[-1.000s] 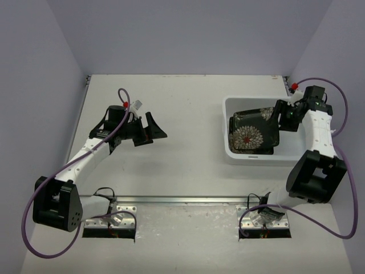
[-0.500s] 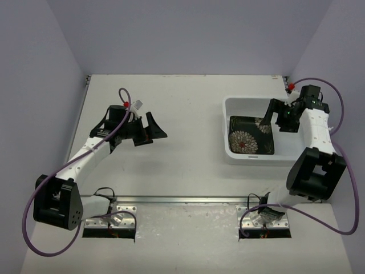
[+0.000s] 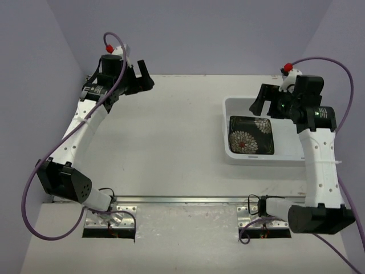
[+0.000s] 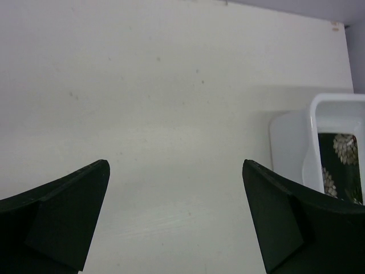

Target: Place the plates into the plastic bin on the countertop

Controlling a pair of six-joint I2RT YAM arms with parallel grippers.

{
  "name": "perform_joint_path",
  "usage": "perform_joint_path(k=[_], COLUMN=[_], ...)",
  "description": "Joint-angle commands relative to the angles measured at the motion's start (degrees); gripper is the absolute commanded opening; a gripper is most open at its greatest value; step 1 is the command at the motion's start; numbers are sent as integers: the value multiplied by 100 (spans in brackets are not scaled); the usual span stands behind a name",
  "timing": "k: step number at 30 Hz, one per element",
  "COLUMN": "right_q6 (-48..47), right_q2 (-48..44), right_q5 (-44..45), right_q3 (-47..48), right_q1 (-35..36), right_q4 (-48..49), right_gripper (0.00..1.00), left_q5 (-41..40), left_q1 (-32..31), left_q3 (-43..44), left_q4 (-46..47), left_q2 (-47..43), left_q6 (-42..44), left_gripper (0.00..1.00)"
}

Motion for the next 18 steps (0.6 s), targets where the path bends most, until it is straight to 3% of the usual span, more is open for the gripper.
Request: perform_joint_path(k=[1,5,10,18], right_q6=[531,751,523,-136], right_q2=[-929,-1800,-2714,-3704], right_q5=[47,-61,188,966], right_q3=[-462,-1016,-1509,-2388], right_q1=[-49,-49,36,345], right_q4=[143,522,482,97], right_gripper=[99,99,99,99], left_q5=[-1356,-1105,-1204,-1932], left_q1=[-77,-84,-84,-84], left_q3=[265,-568,-2742,-3640], left_q4=[-260,163,1565,763], left_q2=[-228,-828,-2637,-3574], left_q6=[546,717,841,675], left_gripper=[100,100,100,100])
